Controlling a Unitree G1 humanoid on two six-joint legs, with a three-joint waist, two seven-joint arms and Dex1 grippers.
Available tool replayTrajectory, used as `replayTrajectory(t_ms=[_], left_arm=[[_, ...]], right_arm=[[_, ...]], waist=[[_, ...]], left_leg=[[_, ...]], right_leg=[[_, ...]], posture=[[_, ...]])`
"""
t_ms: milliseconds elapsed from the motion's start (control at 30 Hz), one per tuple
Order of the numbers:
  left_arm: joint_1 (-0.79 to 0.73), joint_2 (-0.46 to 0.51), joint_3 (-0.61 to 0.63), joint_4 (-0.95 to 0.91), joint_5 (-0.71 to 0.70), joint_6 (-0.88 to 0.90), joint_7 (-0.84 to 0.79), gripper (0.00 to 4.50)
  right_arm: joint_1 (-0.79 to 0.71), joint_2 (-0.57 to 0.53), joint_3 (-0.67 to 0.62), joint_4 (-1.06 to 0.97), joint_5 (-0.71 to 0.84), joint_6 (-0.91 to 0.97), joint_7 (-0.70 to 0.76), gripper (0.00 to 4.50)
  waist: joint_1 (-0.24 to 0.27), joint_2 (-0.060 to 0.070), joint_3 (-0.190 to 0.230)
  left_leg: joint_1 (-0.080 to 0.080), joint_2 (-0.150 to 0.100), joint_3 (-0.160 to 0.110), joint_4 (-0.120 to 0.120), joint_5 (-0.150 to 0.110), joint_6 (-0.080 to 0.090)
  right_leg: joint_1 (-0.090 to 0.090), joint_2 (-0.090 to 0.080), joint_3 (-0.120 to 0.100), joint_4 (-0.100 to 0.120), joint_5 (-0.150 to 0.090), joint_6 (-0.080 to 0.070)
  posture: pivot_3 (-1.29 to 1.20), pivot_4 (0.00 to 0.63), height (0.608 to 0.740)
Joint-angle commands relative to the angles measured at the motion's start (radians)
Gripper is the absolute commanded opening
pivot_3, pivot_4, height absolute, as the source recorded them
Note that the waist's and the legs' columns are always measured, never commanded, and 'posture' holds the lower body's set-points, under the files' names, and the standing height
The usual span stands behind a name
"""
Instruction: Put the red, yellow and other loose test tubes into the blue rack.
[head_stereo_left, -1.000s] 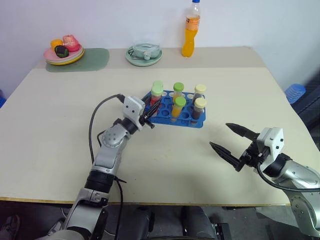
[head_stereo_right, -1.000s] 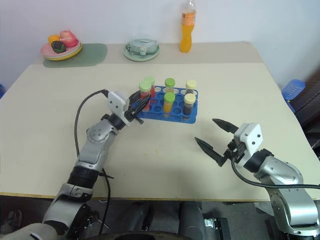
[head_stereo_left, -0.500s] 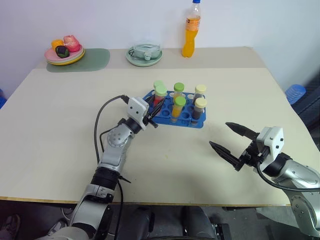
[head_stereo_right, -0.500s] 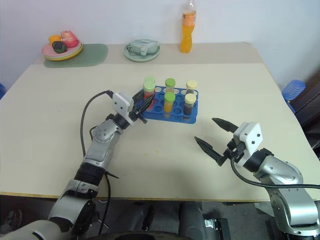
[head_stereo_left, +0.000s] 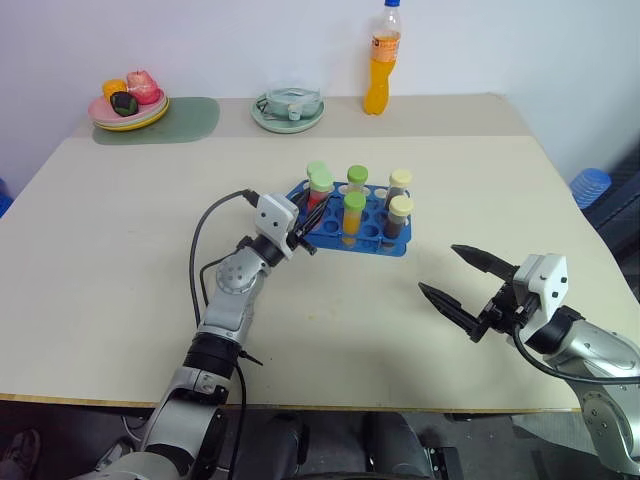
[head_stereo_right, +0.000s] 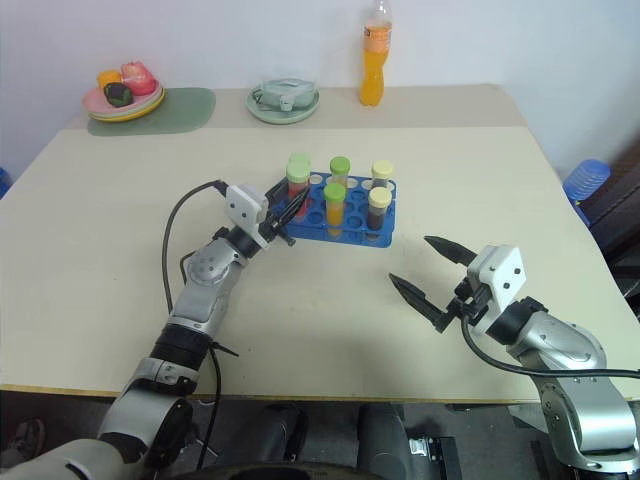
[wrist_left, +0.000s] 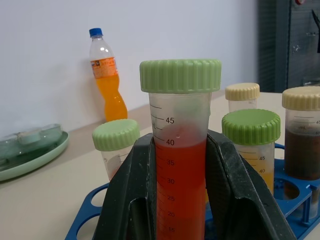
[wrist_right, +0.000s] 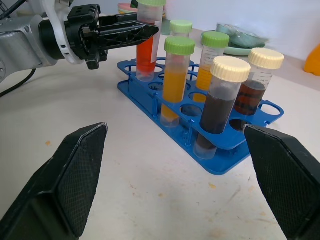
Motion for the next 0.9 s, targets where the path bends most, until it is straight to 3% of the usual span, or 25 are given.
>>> replayTrajectory(t_ms=[33, 700, 733, 900], left_arm=[[0.012, 0.005, 0.019, 0.011, -0.003, 0.022, 0.004, 0.72], [0.02, -0.002, 0.034, 0.024, -0.062, 0.055, -0.052, 0.72], [0.022, -0.003, 0.033, 0.017, -0.077, 0.06, -0.071, 1.75], [0.027, -0.007, 0.038, -0.002, -0.057, 0.056, -0.056, 4.2]], right_arm=[[-0.004, 0.003, -0.006, -0.028, 0.004, -0.015, 0.001, 4.5], [0.008, 0.003, -0.007, -0.035, 0.005, -0.013, -0.001, 4.5], [0.008, 0.003, -0.007, -0.035, 0.005, -0.014, -0.001, 4.5], [0.007, 0.004, -0.007, -0.035, 0.006, -0.014, -0.003, 4.5]], waist=[[0.0, 0.0, 0.0], [-0.002, 0.0, 0.0], [-0.001, 0.0, 0.0], [-0.001, 0.0, 0.0]], left_leg=[[0.0, 0.0, 0.0, 0.0, 0.0, 0.0], [0.0, 0.0, 0.0, 0.0, 0.0, 0.0], [0.0, 0.0, 0.0, 0.0, 0.0, 0.0], [0.0, 0.0, 0.0, 0.0, 0.0, 0.0]], right_leg=[[0.0, 0.0, 0.0, 0.0, 0.0, 0.0], [0.0, 0.0, 0.0, 0.0, 0.0, 0.0], [0.0, 0.0, 0.0, 0.0, 0.0, 0.0], [0.0, 0.0, 0.0, 0.0, 0.0, 0.0]], posture=[[0.0, 0.15, 0.74], [0.0, 0.15, 0.74], [0.0, 0.15, 0.74], [0.0, 0.15, 0.74]])
